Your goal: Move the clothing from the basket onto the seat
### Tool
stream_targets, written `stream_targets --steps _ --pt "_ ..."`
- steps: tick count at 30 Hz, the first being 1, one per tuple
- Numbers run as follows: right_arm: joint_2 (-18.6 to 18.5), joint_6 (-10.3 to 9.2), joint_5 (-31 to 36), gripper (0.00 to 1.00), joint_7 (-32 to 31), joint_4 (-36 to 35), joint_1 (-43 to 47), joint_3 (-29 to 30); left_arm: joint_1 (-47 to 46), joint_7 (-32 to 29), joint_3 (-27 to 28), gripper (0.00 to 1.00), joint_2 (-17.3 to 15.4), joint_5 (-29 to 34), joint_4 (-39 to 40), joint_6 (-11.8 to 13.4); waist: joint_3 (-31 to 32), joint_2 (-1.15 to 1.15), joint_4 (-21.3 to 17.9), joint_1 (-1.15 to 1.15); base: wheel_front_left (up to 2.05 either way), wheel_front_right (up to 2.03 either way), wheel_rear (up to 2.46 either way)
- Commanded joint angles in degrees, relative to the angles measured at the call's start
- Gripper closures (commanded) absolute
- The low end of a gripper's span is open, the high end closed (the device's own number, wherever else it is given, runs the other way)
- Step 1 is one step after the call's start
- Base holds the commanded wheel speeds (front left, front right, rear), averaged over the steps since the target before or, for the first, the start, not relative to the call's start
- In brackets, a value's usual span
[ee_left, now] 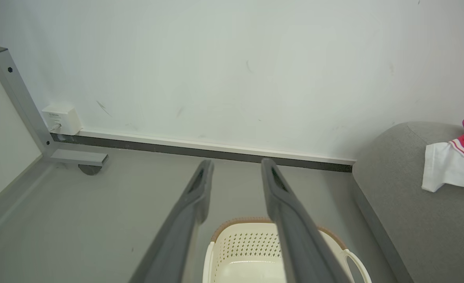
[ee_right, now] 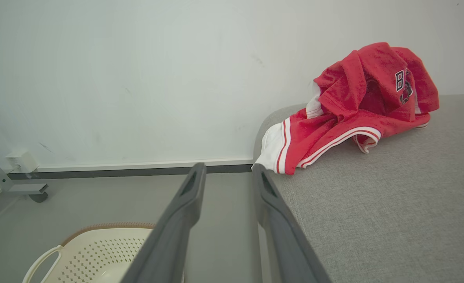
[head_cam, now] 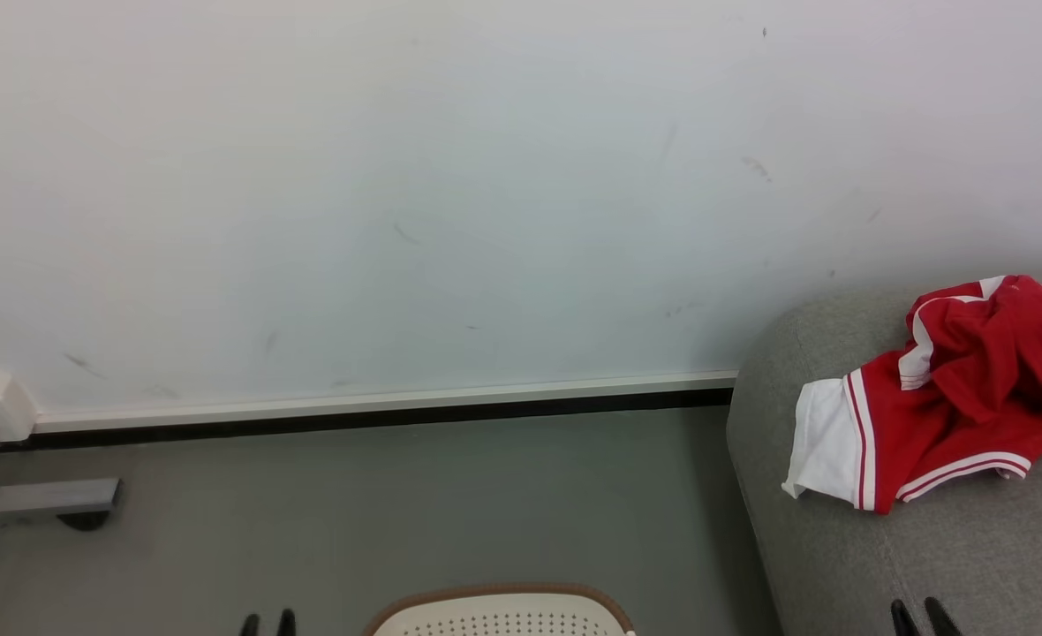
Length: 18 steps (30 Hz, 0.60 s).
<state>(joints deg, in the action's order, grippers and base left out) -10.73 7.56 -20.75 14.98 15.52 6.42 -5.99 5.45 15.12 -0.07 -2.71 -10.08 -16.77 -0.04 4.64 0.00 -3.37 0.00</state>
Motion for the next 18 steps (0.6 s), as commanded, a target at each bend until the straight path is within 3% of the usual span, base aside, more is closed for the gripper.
stream_targets --steps 1,18 --pt "0.3 0.0 0.0 1.0 -0.1 0.6 0.3 -0.1 0.3 0.0 -0.1 1.0 0.2 -0.1 -0.7 0.0 0.0 0.0 0.0 0.0 0.0 0.0 0.0" --pt "1.9 -0.02 -15.4 1.0 -4.7 0.4 -2.6 2.6 -2.4 -4.8 1.5 1.0 0.1 -17.7 -0.3 -1.6 -0.6 0.0 0.4 0.0 0.0 0.0 0.0"
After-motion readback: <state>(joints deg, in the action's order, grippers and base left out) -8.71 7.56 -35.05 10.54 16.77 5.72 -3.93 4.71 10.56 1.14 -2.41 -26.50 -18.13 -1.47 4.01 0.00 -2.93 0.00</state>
